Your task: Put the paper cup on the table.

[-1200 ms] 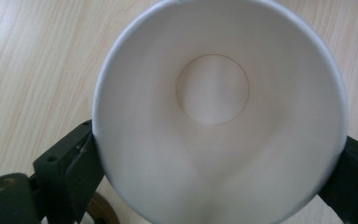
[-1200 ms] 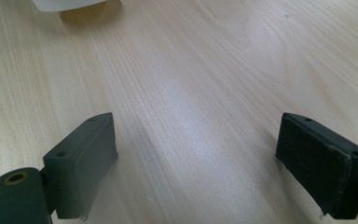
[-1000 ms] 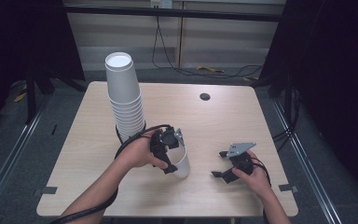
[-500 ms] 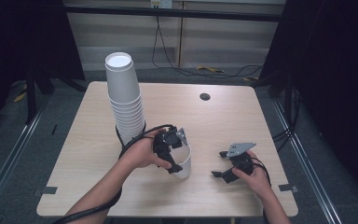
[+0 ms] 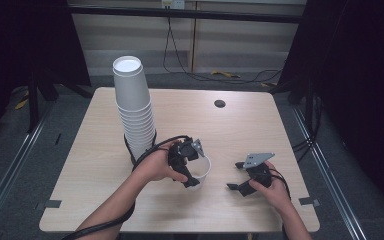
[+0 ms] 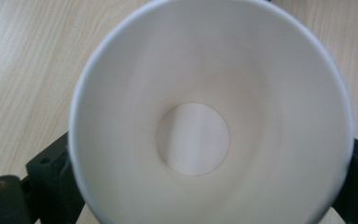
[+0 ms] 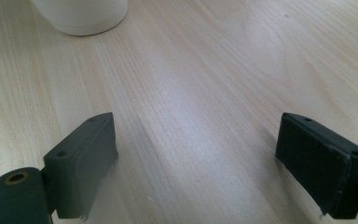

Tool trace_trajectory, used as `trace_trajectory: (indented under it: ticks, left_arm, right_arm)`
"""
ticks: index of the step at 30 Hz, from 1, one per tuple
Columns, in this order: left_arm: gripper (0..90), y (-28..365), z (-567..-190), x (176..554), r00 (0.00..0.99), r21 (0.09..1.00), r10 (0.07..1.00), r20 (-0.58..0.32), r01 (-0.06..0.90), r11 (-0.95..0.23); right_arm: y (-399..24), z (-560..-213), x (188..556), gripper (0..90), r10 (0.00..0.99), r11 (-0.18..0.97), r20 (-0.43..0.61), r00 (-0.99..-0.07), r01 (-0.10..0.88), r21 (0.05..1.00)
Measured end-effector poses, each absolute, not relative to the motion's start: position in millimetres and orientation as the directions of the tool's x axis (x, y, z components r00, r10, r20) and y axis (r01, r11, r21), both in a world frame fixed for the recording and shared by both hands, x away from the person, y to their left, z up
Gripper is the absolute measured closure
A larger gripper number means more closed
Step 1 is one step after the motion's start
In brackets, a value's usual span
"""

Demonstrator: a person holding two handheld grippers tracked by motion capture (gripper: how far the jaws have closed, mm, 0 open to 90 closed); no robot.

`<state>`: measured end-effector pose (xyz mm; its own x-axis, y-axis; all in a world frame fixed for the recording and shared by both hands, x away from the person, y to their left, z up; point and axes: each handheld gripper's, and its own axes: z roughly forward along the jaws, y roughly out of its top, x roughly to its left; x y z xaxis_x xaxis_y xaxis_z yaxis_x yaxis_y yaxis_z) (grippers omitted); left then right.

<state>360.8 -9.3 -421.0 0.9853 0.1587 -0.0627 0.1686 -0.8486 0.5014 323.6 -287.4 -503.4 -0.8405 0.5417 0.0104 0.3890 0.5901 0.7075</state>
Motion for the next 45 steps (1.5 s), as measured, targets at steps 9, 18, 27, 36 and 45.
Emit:
trace_trajectory:
  ticks: [9, 18, 27, 36, 45]
  left_arm:
    - [7.5, -4, -423, 362, 0.985, 0.512, 0.156, -0.074, 0.172, -0.841]
    - [9.4, 7, -427, 360, 0.982, 0.528, 0.173, -0.075, 0.186, -0.829]
    - [11.3, 23, -430, 360, 0.976, 0.545, 0.201, -0.086, 0.215, -0.81]
    - [12.0, 33, -435, 358, 0.976, 0.547, 0.203, -0.08, 0.213, -0.809]
    - [12.4, 41, -437, 355, 0.975, 0.555, 0.21, -0.073, 0.215, -0.803]
  right_arm:
    - [-287, -503, 324, 11.9, 0.542, 0.59, 0.01, -0.841, 0.389, 0.708]
    - [-287, -503, 324, 12.0, 0.541, 0.59, 0.01, -0.841, 0.389, 0.708]
    - [-287, -503, 324, 12.0, 0.541, 0.59, 0.01, -0.841, 0.388, 0.708]
    - [-287, -503, 324, 12.0, 0.541, 0.59, 0.01, -0.841, 0.388, 0.708]
    - [-287, -503, 324, 12.0, 0.541, 0.59, 0.011, -0.841, 0.389, 0.708]
